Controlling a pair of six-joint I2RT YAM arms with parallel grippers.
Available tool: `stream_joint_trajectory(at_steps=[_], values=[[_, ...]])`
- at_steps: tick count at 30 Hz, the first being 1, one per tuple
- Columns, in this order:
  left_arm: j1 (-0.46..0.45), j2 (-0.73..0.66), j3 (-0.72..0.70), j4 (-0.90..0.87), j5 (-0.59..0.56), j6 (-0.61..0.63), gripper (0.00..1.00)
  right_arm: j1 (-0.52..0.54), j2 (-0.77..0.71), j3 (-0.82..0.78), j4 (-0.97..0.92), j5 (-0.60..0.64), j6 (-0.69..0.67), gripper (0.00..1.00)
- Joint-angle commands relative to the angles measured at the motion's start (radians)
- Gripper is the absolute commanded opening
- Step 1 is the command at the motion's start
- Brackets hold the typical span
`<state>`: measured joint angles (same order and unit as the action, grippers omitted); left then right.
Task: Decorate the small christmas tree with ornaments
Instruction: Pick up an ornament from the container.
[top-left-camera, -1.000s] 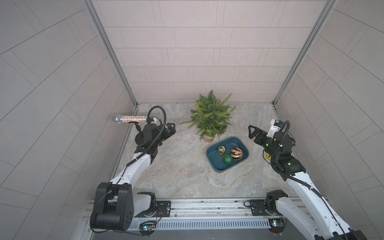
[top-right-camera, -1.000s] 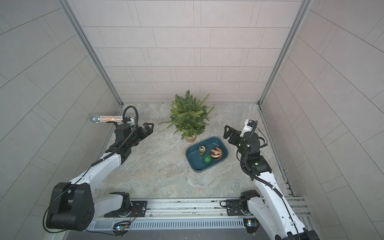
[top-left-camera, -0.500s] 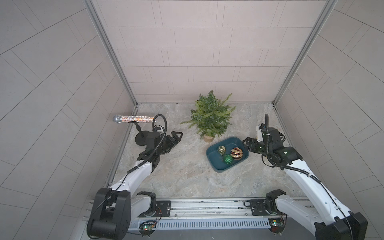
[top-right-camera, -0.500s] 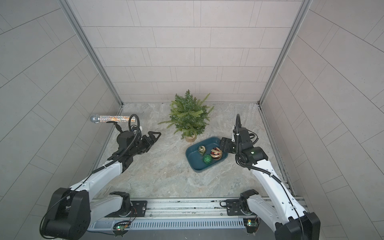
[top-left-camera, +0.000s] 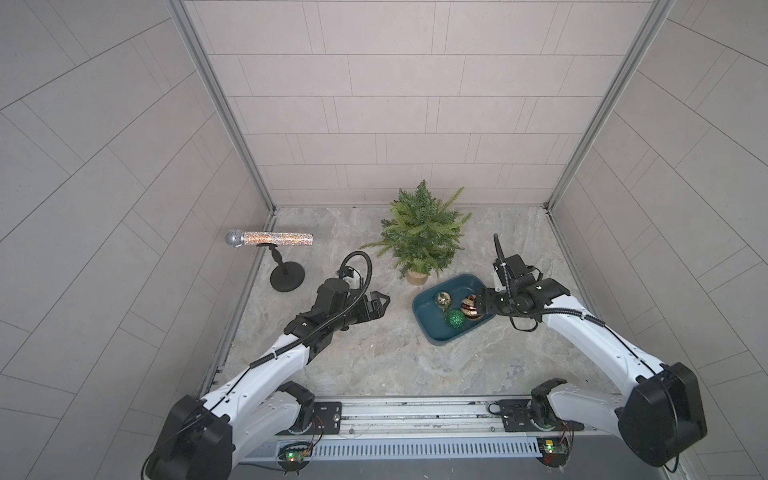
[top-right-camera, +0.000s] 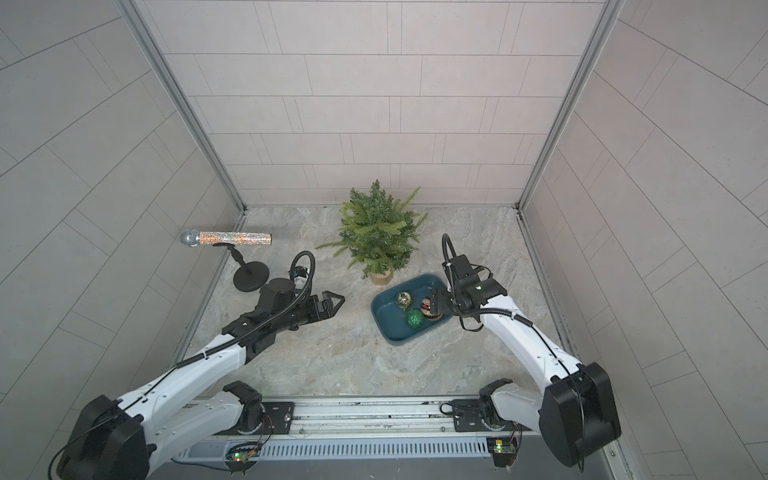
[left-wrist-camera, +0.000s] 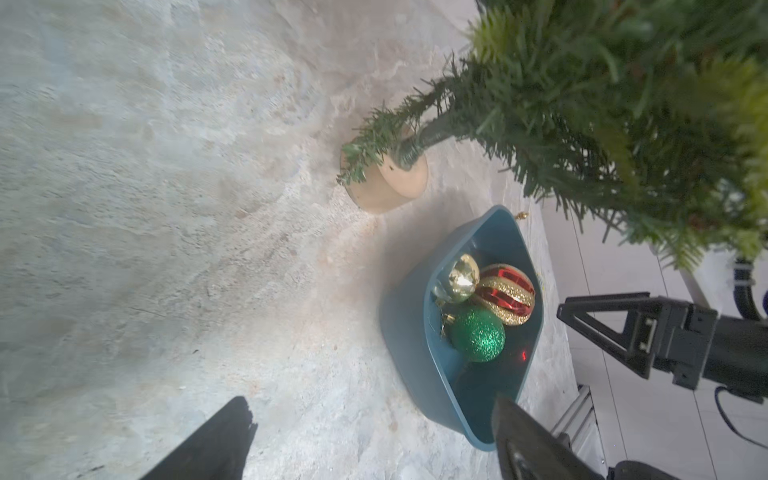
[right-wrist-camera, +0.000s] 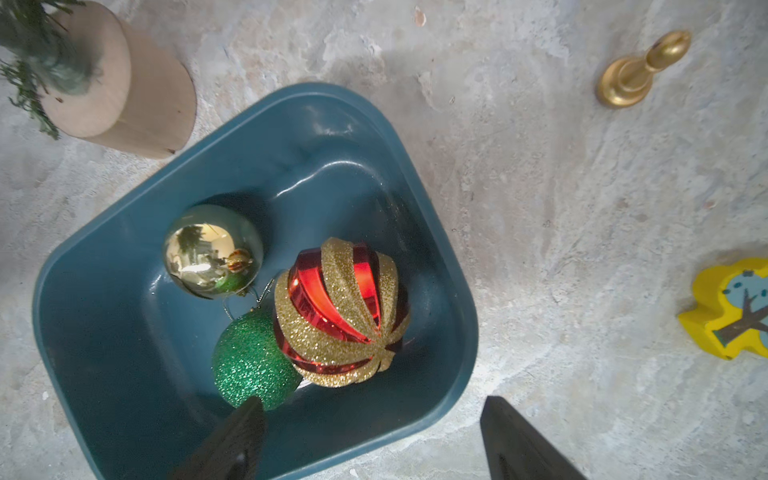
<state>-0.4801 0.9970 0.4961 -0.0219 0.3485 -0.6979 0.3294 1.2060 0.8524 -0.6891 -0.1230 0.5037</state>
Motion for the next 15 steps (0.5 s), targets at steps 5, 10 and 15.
stream_joint_trajectory(at_steps=[5,10,15], values=[[-0.023,0.035,0.002,0.02,-0.019,0.014,0.95,0.016,0.126,0.013,0.076,-0.037,0.005,0.87],[-0.025,0.063,0.013,0.033,-0.015,0.011,0.95,0.023,0.197,0.015,0.122,-0.055,0.011,0.88],[-0.026,0.079,0.015,0.049,-0.012,0.005,0.95,0.026,0.256,0.012,0.158,-0.073,0.018,0.88]])
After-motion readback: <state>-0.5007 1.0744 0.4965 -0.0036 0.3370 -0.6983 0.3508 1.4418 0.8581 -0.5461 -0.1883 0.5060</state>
